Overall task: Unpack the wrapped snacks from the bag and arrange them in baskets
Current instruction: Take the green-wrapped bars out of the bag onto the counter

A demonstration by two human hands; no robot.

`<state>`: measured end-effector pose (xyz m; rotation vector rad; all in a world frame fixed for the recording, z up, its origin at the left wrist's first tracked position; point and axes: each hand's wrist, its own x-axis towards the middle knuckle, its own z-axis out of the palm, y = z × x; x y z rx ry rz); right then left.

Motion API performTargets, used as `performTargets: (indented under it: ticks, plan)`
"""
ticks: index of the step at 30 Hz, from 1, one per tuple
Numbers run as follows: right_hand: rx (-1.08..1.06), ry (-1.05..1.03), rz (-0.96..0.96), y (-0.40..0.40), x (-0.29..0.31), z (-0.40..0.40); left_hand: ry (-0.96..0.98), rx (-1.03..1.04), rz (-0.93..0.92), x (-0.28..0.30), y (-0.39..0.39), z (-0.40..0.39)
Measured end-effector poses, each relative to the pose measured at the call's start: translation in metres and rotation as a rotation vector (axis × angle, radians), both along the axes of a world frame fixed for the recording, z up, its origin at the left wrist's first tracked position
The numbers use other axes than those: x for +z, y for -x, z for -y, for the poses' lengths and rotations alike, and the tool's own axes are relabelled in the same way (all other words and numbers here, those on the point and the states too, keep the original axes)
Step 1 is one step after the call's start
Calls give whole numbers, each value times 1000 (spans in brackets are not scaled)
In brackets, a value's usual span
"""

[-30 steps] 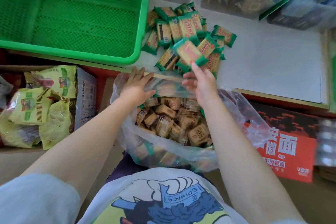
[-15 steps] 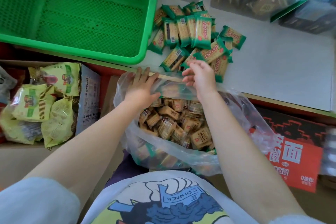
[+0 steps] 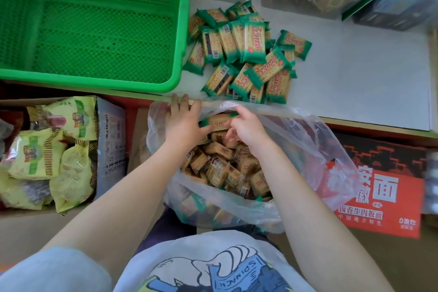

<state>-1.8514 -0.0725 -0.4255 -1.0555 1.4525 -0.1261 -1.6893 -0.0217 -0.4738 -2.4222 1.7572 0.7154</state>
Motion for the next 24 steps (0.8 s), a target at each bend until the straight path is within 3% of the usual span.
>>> performTargets:
  ticks: [5, 11, 15, 18, 20, 24]
  plan:
    - [-15, 67, -62, -3, -7, 10, 60, 127, -13, 4, 6, 16]
    - [-317, 102, 35, 11, -10, -9, 97, 90, -109, 2, -7, 16]
    - [-343, 276, 17, 13, -5, -6, 275, -79, 48, 5, -8, -3]
    - [-259, 312, 32, 7, 1, 6, 424, -392, -45, 3, -2, -15]
    - [-139, 320, -5, 4, 3, 15, 316, -552, -19, 3, 0, -15]
    - [-24, 312, -37, 5, 4, 20, 140, -396, 19, 4, -14, -4]
